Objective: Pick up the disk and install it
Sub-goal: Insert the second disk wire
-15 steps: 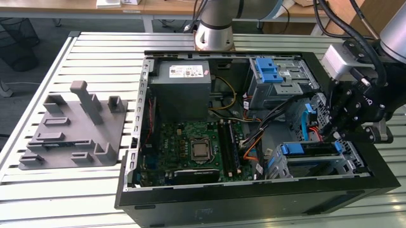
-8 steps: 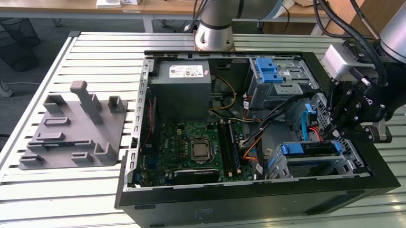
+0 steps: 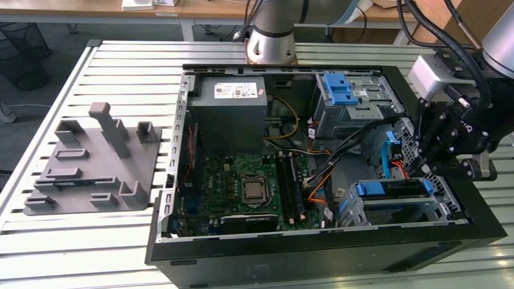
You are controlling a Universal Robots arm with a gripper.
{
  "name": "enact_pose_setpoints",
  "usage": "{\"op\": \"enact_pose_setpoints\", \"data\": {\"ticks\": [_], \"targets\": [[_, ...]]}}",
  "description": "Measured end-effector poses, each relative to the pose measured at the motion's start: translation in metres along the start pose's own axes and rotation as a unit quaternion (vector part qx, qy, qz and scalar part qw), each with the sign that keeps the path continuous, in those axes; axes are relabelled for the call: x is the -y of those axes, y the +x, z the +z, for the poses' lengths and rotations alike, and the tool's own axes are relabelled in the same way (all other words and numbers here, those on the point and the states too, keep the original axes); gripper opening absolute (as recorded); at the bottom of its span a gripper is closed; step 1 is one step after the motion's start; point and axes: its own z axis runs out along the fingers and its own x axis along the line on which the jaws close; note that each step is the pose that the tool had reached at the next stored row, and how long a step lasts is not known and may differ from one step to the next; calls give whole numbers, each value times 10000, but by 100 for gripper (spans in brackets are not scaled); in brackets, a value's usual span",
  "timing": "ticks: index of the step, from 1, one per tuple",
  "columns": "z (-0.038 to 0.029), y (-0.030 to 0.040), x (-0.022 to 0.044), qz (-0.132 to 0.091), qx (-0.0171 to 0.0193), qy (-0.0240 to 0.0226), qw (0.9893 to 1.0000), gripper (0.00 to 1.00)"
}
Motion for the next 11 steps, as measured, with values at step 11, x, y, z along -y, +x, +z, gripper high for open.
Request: {"op": "enact_pose_setpoints", "data": {"ticks": [11], "targets": [[-9, 2, -38, -1, -1, 0, 10000, 11]]}}
